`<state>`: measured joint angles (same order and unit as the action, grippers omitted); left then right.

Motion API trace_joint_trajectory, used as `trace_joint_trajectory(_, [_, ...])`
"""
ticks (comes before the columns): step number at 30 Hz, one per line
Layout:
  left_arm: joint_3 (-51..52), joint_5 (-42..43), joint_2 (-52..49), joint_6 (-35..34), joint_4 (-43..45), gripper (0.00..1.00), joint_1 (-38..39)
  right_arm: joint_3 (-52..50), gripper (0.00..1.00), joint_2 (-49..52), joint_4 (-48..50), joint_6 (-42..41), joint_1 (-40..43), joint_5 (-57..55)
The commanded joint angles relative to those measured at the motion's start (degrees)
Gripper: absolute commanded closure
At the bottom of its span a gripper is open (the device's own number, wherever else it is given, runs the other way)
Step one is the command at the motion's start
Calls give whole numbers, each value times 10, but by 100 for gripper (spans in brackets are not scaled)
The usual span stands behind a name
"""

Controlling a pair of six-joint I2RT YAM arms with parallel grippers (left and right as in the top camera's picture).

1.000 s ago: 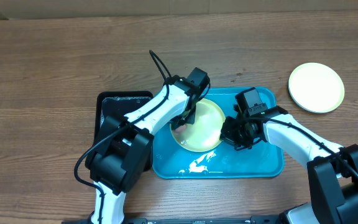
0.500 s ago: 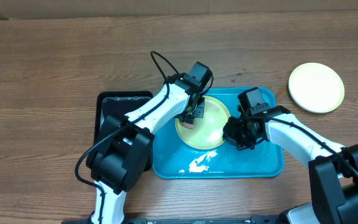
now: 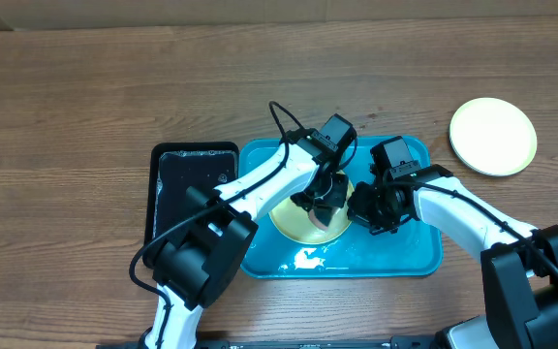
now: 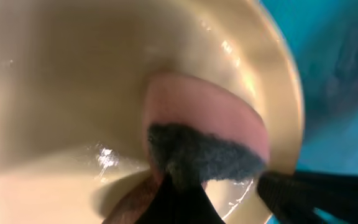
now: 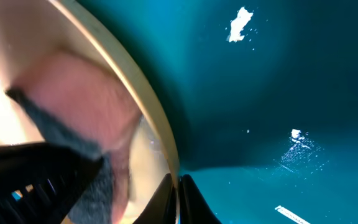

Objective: Clean dirty plates on tray and stack at the side
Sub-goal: 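Scrub the yellow plate's stain with the sponge in the left gripper, then return the sponge to the black water tray with the left gripper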

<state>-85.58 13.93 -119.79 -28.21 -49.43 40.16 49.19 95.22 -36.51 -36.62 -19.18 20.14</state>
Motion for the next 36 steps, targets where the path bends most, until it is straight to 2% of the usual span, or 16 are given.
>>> trace_joint_trajectory(1, [-5,-5,-18,-12,-40,96,-4,4,96,1,2,9,-2,-5])
trace_joint_trajectory(15, [-5,-204,-18,-40,-155,96,-70,4,96,1,3,9,-2,-5])
trace_joint_trajectory(22, [-39,-205,-16,-39,-172,96,-80,4,96,1,13,9,-2,-5])
trace_joint_trajectory(32, [-219,-216,-16,-42,-253,96,-85,4,96,1,26,7,-2,-5])
trace_joint_trajectory(36, [-255,-231,-16,-58,-309,96,-104,4,96,1,29,7,-2,-5])
